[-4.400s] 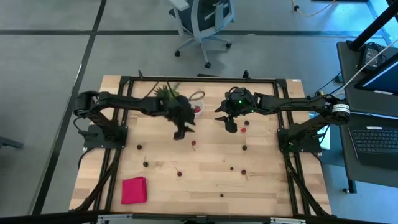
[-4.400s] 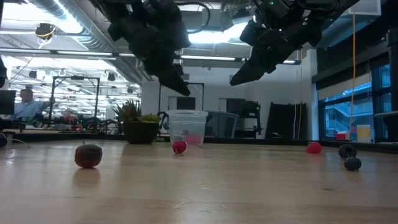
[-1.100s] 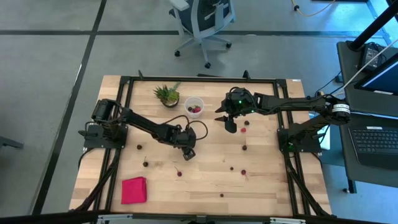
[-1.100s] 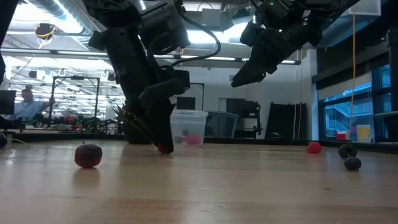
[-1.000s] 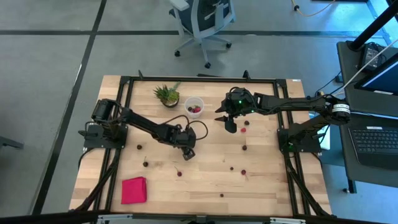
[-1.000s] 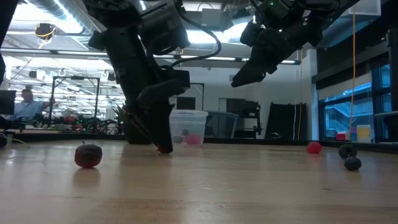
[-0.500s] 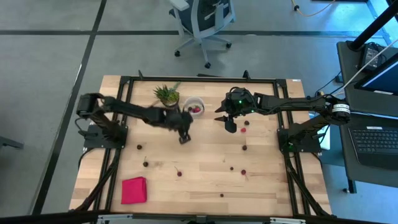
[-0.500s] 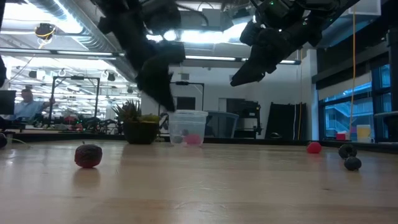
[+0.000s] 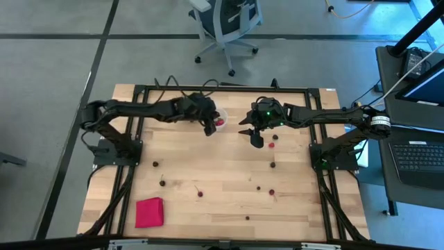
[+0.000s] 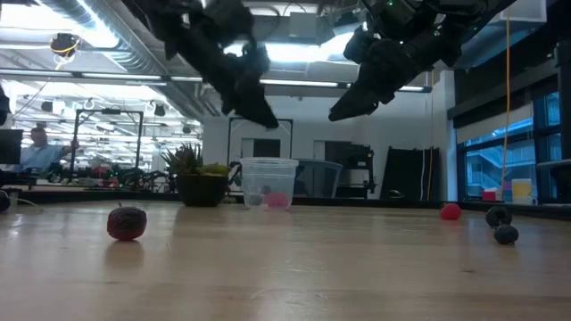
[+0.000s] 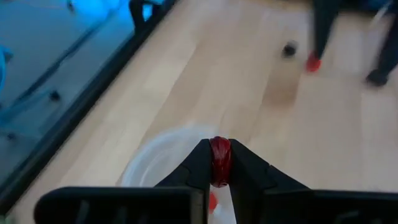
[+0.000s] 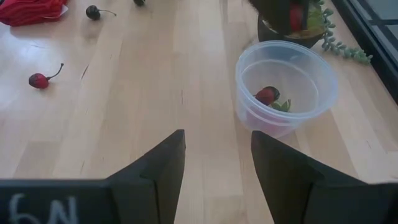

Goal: Pick and placing Produce into tupperware
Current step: Put the red cherry into the transparent container

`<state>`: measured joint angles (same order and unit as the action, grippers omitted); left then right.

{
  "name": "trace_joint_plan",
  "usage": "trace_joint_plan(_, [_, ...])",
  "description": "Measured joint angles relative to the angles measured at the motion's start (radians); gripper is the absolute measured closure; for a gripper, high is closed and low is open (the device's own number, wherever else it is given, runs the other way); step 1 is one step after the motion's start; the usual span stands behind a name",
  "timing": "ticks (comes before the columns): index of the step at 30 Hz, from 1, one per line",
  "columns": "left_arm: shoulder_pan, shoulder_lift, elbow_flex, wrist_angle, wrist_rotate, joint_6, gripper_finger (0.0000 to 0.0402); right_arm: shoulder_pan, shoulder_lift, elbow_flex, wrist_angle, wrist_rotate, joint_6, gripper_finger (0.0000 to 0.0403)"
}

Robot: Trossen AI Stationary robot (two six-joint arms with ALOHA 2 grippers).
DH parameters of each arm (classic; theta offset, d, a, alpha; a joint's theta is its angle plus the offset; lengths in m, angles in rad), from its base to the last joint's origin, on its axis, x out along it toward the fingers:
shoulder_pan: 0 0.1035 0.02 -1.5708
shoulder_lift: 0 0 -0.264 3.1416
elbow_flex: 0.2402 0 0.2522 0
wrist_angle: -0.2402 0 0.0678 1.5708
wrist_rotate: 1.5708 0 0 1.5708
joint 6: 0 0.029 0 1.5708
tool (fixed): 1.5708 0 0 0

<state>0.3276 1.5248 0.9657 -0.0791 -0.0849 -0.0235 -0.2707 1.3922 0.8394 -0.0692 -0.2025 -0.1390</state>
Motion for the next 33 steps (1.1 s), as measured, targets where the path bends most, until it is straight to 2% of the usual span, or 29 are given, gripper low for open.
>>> trace_joint_plan(7, [0.043, 0.127, 0.000, 0.018, -0.001, 0.000, 0.0363, 0.000, 0.000, 0.000, -0.003, 0.000, 0.000, 0.0217])
trace_joint_plan(13, [0.057, 0.185, 0.000, 0.041, -0.002, 0.000, 0.0362, 0.000, 0.000, 0.000, -0.003, 0.000, 0.000, 0.0217])
trace_joint_plan(27, [0.049, 0.191, 0.000, 0.046, -0.002, 0.044, 0.0359, 0.000, 0.000, 0.000, -0.004, 0.000, 0.000, 0.0217])
trace_joint_plan(30, [0.049, 0.191, 0.000, 0.047, -0.002, 0.044, 0.0342, 0.000, 0.000, 0.000, -0.004, 0.000, 0.003, 0.0217])
trace_joint_plan(33, [0.049, 0.191, 0.000, 0.047, -0.002, 0.045, 0.0303, 0.000, 0.000, 0.000, -0.004, 0.000, 0.017, 0.0217])
